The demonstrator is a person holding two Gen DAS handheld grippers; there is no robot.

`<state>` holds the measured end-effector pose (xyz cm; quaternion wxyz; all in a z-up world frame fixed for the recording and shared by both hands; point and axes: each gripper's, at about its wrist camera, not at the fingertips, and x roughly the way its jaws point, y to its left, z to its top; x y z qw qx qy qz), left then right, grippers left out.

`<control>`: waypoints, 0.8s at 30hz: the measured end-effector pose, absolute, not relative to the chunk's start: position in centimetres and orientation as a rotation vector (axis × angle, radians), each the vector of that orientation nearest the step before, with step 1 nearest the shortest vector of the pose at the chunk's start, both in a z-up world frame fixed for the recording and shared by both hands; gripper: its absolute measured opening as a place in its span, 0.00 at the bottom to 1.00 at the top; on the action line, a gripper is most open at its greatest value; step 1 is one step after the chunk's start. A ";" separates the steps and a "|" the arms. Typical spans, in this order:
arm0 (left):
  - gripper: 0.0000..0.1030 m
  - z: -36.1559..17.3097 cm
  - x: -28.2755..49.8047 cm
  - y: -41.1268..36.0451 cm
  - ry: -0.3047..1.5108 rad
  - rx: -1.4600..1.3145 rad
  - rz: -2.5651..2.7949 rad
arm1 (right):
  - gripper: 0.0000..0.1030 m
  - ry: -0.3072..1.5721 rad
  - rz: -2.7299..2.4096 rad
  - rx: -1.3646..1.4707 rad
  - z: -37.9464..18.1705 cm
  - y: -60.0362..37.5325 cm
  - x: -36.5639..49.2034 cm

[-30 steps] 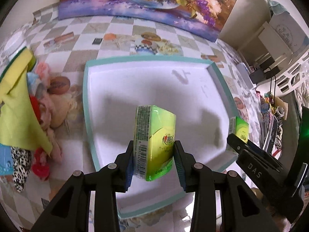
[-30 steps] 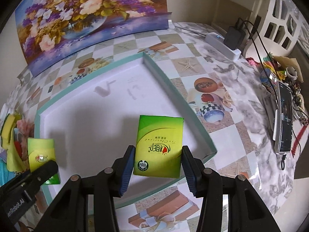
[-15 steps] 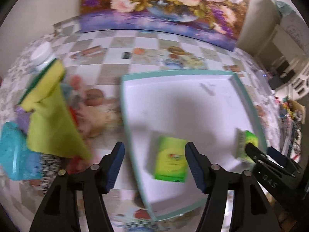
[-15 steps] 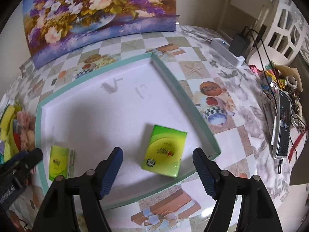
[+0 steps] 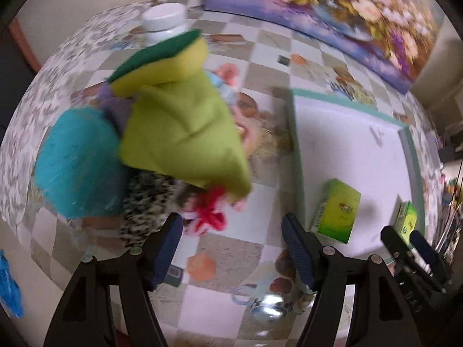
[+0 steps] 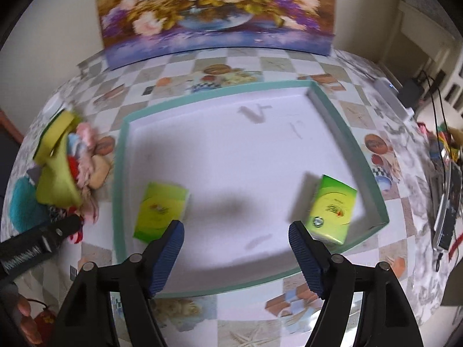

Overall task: Organize soft objects
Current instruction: 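Move both grippers back to the pile of soft items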

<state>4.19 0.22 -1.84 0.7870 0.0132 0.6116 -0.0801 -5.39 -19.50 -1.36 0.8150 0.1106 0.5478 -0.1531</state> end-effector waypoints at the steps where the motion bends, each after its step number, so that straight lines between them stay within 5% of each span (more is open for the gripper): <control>1: 0.70 -1.7 4.1 0.7 1.313 0.023 -0.164 | 0.76 1.168 -0.319 0.222 -1.3 -18.9 -5.3; 24: 0.70 -3.3 4.3 9.3 1.370 -0.210 0.020 | 0.76 1.203 -0.072 0.147 -2.7 -8.8 -2.9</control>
